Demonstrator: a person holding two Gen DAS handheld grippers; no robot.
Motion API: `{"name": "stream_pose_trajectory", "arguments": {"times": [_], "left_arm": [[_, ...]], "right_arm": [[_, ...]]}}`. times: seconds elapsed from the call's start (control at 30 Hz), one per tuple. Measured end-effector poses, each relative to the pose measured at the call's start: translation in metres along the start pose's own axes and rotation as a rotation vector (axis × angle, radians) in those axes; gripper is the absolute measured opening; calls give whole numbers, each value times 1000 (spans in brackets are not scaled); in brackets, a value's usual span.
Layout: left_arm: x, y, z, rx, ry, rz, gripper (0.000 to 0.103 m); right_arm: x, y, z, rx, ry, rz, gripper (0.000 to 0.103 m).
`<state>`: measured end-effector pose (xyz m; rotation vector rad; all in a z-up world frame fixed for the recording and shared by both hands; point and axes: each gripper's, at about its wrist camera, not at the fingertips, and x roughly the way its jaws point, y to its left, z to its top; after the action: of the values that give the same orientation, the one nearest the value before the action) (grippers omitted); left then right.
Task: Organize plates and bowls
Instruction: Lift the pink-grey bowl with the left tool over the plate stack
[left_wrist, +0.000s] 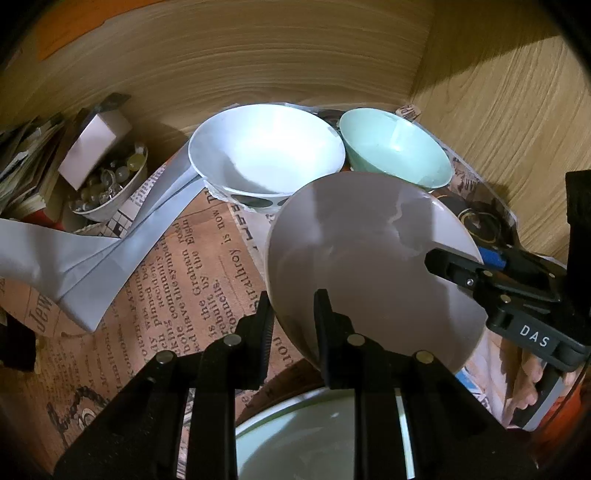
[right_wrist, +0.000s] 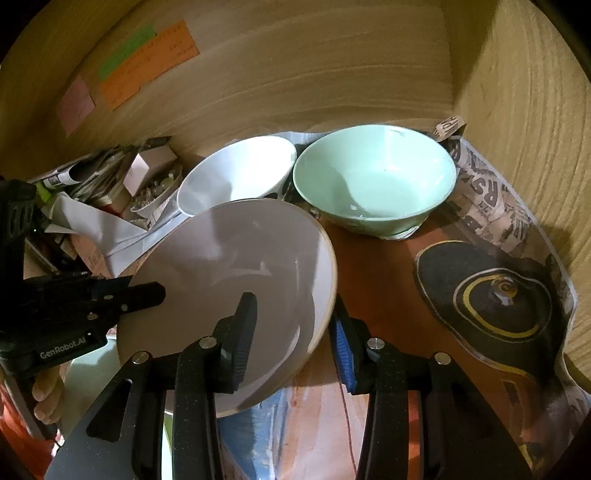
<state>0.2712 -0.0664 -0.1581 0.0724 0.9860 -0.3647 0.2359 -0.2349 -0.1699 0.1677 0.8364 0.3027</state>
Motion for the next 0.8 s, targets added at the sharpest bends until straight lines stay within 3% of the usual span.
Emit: {"name": "stream_pose_trajectory", "arguments": {"times": [0.53, 0.8], "left_arm": [[-42, -9, -6, 6, -102, -12, 21], [-66, 1, -17, -30, -154, -11, 21]], "right_arm": [[-41, 12, 3, -11, -115, 2, 35], [-55, 31, -1, -52, -149, 11, 27]]}}
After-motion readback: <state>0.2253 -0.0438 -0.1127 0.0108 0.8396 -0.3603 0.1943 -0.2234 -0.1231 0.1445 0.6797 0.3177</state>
